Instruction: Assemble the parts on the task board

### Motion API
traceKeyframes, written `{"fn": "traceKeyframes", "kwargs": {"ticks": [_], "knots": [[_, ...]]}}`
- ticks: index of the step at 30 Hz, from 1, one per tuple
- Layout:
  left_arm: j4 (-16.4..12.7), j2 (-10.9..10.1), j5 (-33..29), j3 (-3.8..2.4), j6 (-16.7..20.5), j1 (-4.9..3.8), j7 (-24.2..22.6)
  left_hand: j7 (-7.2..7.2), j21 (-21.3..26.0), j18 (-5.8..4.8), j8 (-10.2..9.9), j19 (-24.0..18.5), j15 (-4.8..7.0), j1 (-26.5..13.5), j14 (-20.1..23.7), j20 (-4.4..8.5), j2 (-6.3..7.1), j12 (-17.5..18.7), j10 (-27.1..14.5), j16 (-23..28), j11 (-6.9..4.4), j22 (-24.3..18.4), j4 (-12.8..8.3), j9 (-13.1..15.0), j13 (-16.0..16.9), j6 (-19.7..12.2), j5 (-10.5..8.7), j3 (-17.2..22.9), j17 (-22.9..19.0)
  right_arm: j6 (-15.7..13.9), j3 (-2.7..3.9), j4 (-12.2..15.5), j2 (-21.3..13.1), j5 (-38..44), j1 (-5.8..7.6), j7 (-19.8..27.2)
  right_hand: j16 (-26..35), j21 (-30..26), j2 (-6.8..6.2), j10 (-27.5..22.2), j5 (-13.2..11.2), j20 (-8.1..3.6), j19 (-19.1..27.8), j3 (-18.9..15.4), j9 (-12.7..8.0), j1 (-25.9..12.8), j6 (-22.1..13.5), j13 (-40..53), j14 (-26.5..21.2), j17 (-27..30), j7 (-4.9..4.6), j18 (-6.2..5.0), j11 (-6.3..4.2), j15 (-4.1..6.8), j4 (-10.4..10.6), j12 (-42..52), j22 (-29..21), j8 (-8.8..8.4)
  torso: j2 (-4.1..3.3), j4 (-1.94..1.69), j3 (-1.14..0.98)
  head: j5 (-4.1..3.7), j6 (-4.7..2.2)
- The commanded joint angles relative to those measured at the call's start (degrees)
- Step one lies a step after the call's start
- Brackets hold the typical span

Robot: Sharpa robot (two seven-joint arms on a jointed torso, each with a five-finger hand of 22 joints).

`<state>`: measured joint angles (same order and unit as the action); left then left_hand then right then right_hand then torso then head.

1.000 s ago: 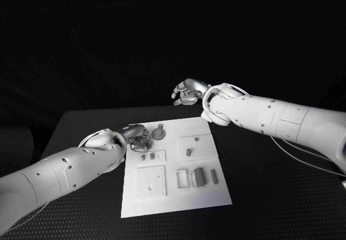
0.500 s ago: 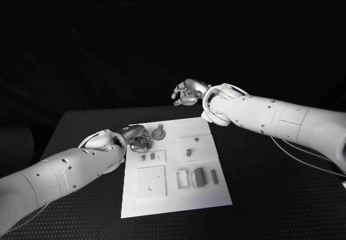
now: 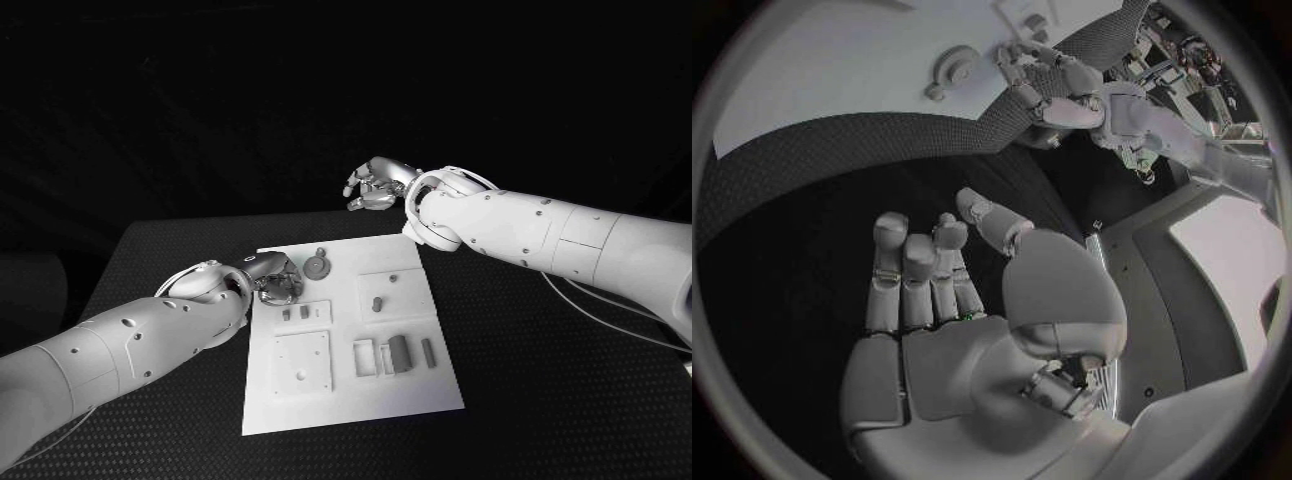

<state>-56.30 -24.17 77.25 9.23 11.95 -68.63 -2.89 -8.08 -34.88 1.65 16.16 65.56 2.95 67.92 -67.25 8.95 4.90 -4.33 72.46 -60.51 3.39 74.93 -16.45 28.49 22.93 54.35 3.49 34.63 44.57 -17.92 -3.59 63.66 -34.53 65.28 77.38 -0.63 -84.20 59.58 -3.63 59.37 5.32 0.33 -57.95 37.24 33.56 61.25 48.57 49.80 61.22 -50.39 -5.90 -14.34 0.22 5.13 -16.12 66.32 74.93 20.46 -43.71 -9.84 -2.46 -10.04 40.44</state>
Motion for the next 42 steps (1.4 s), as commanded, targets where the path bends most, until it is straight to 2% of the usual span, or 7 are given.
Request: {"fn": "traceKeyframes", "kwargs": {"ticks": [1, 23, 31, 32, 35, 37, 42], "knots": [[-0.1, -0.1, 0.0, 0.14, -1.7, 0.24, 0.5, -0.01, 0.2, 3.66, -0.4, 0.0, 0.15, -0.1, 0.2, -0.27, 0.46, -0.2, -0.1, -0.2, -0.11, 1.2, 0.0, -0.1, 0.1, -0.8, -0.35, -0.4, -0.1, 0.6, 0.03, 0.0, 0.0, 0.1, -0.01, 0.4, 0.4, -0.3, -0.24, -5.1, 0.1, 0.29, 0.2, 0.1, 0.1, -0.1, 6.6, 0.1, -0.2, -0.1, -0.72, -0.66, 0.23, 0.27, 0.0, -0.3, 0.9, -0.41, -0.02, 0.00, -0.01, -0.04, 0.02], [-0.1, -1.1, -0.5, 0.10, 0.0, 0.23, 0.4, -0.39, 0.3, 3.70, -0.9, 0.3, 0.32, 0.2, 0.0, -0.17, 0.70, -0.5, 0.1, -0.5, -0.28, 1.2, 0.0, -0.2, 1.0, -2.2, -0.33, -0.3, -0.4, 0.7, 0.03, -0.1, -0.1, 0.1, -0.01, 0.4, 0.4, -0.3, -0.24, -5.1, 0.1, 0.30, 0.2, 0.1, 0.1, -0.1, 6.6, 0.1, -0.2, -0.1, -0.73, -0.66, 0.24, 0.26, 0.0, -0.3, 0.9, -0.48, 0.01, -0.01, -0.02, -0.02, -0.03], [-0.1, -3.3, -3.5, -0.30, 1.2, 0.15, 0.6, -0.38, 0.3, 3.66, -1.0, 0.3, 0.31, 0.2, 0.0, -0.16, 0.77, -0.5, 0.0, -0.5, -0.26, 1.1, 0.0, -0.2, 1.2, -2.5, -0.33, -0.4, -0.5, 1.9, 0.03, -0.1, -0.6, -0.3, -0.01, 0.5, 0.6, -0.4, -0.34, -5.3, 0.1, 0.32, 0.3, 0.2, -0.2, 0.0, 5.4, 0.0, -0.4, -0.1, -1.13, -0.66, 0.55, 0.06, -0.1, -0.5, 0.8, -1.37, 0.03, -0.01, 0.00, -0.08, -0.20], [-0.2, -3.7, -4.6, -0.39, 1.3, 0.11, 0.7, -0.42, 0.3, 3.64, -1.0, 0.3, 0.29, 0.1, 0.1, -0.17, 0.75, -0.4, -0.1, -0.5, -0.24, 1.1, 0.1, -0.2, 1.3, -2.5, -0.33, -0.4, -0.5, 2.0, 0.02, -0.1, -0.7, -0.5, -0.01, 0.6, 0.8, -0.6, -0.43, -5.6, 0.1, 0.37, 0.5, 0.3, -0.4, 0.1, 4.5, -0.3, -0.6, 0.0, -1.51, -0.66, 0.92, -0.28, -0.2, -1.0, 0.8, -1.98, 0.04, 0.00, -0.01, -0.08, -0.27], [-0.4, -5.2, -11.7, -1.63, 1.9, -0.14, 1.6, -0.69, 0.5, 3.55, -0.7, 0.1, 0.11, -0.2, 0.4, -0.26, 0.60, -0.2, -0.6, -0.3, -0.06, 1.1, 0.3, -0.1, 1.3, -2.2, -0.32, -0.4, -0.7, 2.5, 0.02, 0.2, -1.4, -0.9, -0.02, 0.8, 1.5, -0.9, -0.38, -6.2, 0.2, 0.49, 1.0, 0.5, -0.7, 0.1, 3.7, -1.4, -1.1, 0.4, -1.86, -0.65, 1.28, -0.59, -0.1, -2.6, 0.7, -2.55, 0.05, 0.02, -0.02, -0.18, -0.50], [-0.7, -6.2, -18.8, -1.94, 1.8, -0.41, 2.0, -0.94, 0.6, 3.55, -0.7, 0.1, -0.07, -0.7, 0.3, -0.34, 0.39, 0.1, -1.2, -0.3, 0.16, 1.0, 0.5, 0.0, 1.3, -2.2, -0.33, -0.4, -0.8, 2.7, 0.01, 0.7, -2.1, -1.0, -0.10, 0.9, 3.6, -1.9, -0.42, -7.0, 0.1, 0.91, 1.8, 1.1, -1.0, 0.2, 2.6, -6.2, -1.4, 1.9, -2.37, -0.66, 1.87, -1.53, -0.1, -9.3, 0.4, -3.29, 0.07, -0.01, 0.01, -0.22, -0.70], [-2.0, -9.0, -34.2, -2.71, 1.3, -1.05, 1.7, -1.35, 3.0, 3.33, -0.2, -2.4, -1.07, -2.4, 3.0, -1.42, 0.29, 0.5, -3.2, 2.7, 1.10, 0.1, 0.8, 0.4, 1.3, -2.1, -0.35, -0.4, -2.6, 4.6, -0.02, 2.4, -3.9, -0.3, -0.48, 1.3, 4.8, -2.6, -0.66, -5.6, 0.1, 1.23, 1.8, 1.7, -1.5, 0.8, 1.2, -18.0, -0.7, 3.7, -3.67, -0.66, 3.44, -2.64, -0.3, -24.7, 0.3, -4.17, 0.06, -0.04, 0.04, -0.44, -1.02]]}}
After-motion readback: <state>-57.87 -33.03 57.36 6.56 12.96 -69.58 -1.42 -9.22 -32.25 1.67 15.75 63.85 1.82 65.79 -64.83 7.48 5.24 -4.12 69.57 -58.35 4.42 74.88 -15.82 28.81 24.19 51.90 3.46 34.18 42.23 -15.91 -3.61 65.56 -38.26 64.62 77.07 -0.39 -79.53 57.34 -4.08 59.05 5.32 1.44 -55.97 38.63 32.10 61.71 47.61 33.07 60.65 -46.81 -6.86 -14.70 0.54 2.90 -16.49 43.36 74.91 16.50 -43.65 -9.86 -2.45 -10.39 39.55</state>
